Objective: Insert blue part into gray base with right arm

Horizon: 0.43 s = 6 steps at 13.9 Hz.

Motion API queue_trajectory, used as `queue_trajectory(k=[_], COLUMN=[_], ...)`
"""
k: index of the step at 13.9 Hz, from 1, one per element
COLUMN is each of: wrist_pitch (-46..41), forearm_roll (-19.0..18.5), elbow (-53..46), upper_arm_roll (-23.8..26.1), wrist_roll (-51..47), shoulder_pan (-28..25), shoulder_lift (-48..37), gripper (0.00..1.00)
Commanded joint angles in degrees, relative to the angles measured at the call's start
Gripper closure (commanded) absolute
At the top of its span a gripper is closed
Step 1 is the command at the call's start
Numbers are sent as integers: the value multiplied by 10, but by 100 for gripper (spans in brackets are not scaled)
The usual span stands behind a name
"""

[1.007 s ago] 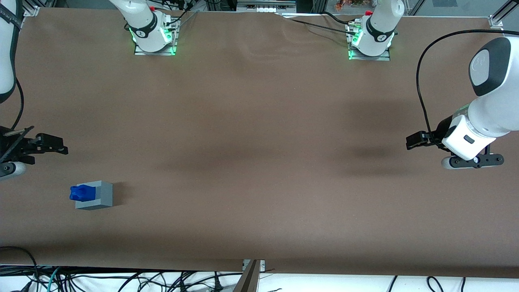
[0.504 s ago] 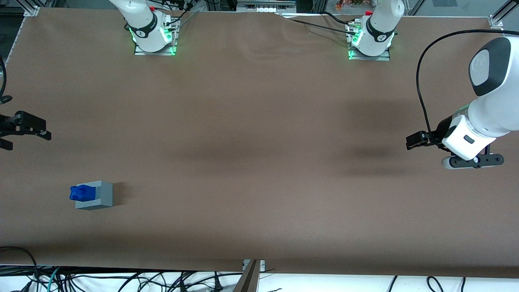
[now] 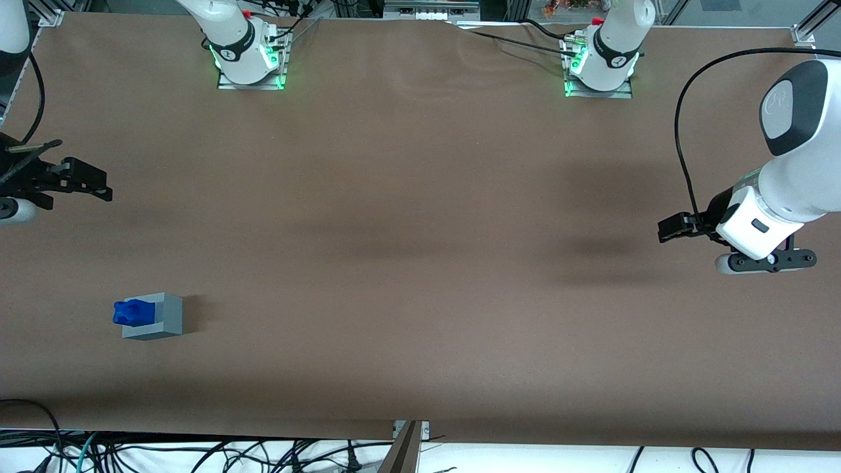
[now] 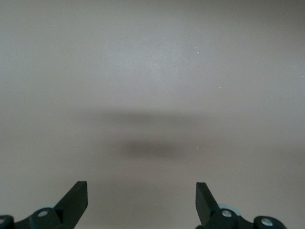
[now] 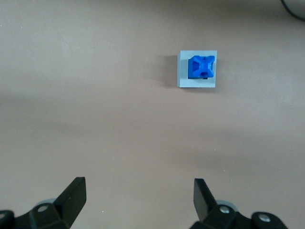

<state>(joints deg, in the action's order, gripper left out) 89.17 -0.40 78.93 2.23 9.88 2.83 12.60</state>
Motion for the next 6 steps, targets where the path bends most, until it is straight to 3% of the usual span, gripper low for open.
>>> queue_trajectory(k=[1, 6], wrist_pitch=[-1, 2], forearm_roll=[-4, -2], elbow=[14, 13], upper_arm_roll=[1, 0], wrist_roll=[-9, -8], shoulder_pan=[1, 2], shoulder_lift=[-9, -7], gripper=[0, 0])
